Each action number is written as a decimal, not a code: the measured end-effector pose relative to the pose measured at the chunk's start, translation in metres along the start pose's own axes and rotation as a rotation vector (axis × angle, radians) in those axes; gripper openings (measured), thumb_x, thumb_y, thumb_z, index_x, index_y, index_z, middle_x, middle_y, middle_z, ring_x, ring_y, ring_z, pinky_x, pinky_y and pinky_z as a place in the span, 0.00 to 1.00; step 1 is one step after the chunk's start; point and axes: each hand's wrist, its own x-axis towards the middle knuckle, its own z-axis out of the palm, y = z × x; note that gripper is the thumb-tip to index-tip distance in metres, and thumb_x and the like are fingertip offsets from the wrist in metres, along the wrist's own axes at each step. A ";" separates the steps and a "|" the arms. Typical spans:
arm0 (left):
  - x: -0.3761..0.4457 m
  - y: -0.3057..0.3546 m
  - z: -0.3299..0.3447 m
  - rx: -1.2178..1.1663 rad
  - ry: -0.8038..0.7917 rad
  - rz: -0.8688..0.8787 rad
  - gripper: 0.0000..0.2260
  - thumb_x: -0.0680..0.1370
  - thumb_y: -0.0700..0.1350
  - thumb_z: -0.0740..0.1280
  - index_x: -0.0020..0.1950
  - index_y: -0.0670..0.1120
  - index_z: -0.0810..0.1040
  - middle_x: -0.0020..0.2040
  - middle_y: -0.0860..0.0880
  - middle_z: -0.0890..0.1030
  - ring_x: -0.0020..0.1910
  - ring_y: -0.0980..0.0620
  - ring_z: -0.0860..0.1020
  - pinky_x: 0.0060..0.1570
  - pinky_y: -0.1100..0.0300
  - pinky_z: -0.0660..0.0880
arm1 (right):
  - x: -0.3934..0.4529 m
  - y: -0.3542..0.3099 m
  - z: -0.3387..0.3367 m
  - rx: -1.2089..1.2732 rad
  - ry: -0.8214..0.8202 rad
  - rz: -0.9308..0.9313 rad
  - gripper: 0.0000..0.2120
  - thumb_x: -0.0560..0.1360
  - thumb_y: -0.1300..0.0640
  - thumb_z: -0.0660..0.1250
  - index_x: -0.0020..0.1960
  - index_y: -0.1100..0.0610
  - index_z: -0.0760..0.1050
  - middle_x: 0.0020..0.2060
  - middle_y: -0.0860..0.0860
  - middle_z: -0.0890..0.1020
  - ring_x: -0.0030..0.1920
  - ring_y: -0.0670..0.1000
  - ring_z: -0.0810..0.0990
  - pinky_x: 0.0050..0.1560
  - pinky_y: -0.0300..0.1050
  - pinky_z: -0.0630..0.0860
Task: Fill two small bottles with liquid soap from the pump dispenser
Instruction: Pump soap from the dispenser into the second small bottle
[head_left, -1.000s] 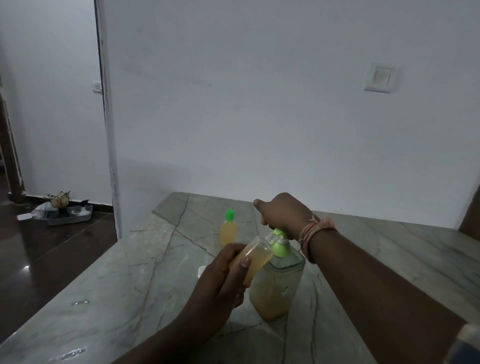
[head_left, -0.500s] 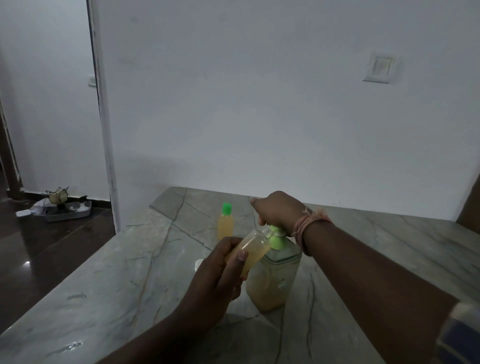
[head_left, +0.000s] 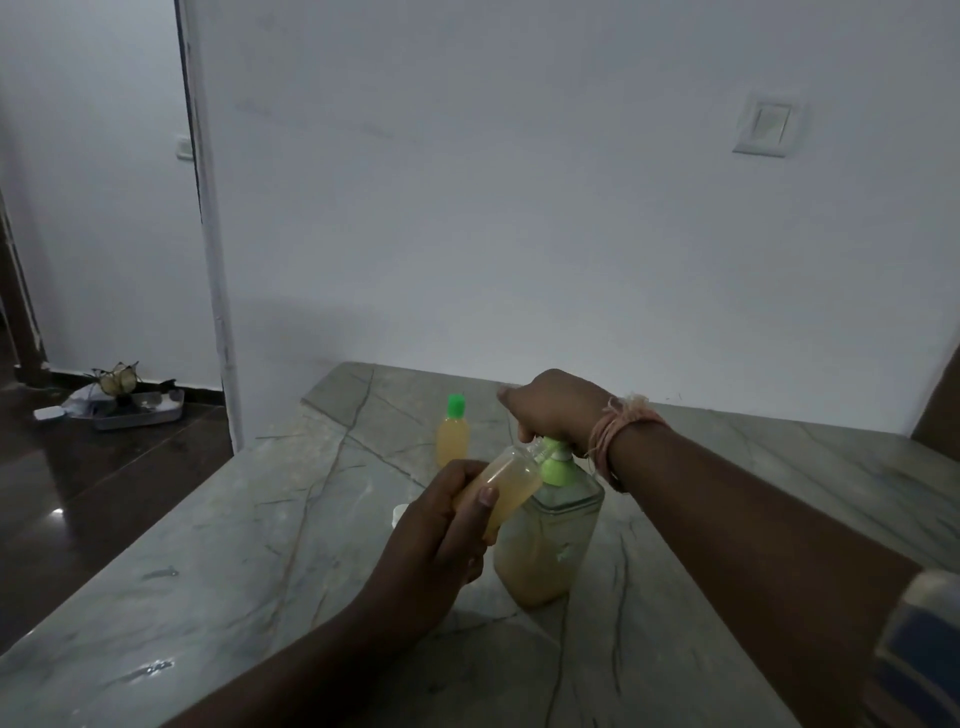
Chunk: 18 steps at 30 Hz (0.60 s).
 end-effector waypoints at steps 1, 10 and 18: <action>0.000 0.001 0.000 0.003 0.000 0.004 0.09 0.80 0.57 0.60 0.56 0.56 0.75 0.38 0.49 0.77 0.31 0.55 0.72 0.29 0.62 0.69 | -0.002 -0.001 -0.002 -0.028 -0.022 -0.008 0.25 0.82 0.46 0.53 0.33 0.56 0.75 0.28 0.49 0.75 0.28 0.49 0.72 0.31 0.39 0.66; -0.001 0.000 0.000 -0.008 -0.008 0.008 0.09 0.80 0.56 0.60 0.56 0.56 0.75 0.37 0.49 0.77 0.31 0.54 0.72 0.29 0.61 0.69 | 0.001 0.005 0.006 0.042 0.028 -0.022 0.21 0.84 0.53 0.50 0.33 0.53 0.67 0.37 0.53 0.78 0.40 0.55 0.79 0.45 0.43 0.72; -0.001 0.004 0.000 -0.035 -0.006 0.020 0.12 0.80 0.55 0.60 0.58 0.51 0.75 0.36 0.50 0.76 0.30 0.54 0.71 0.28 0.61 0.67 | 0.007 0.001 0.003 0.025 0.023 0.024 0.25 0.83 0.45 0.52 0.43 0.61 0.78 0.36 0.50 0.80 0.35 0.50 0.75 0.35 0.41 0.68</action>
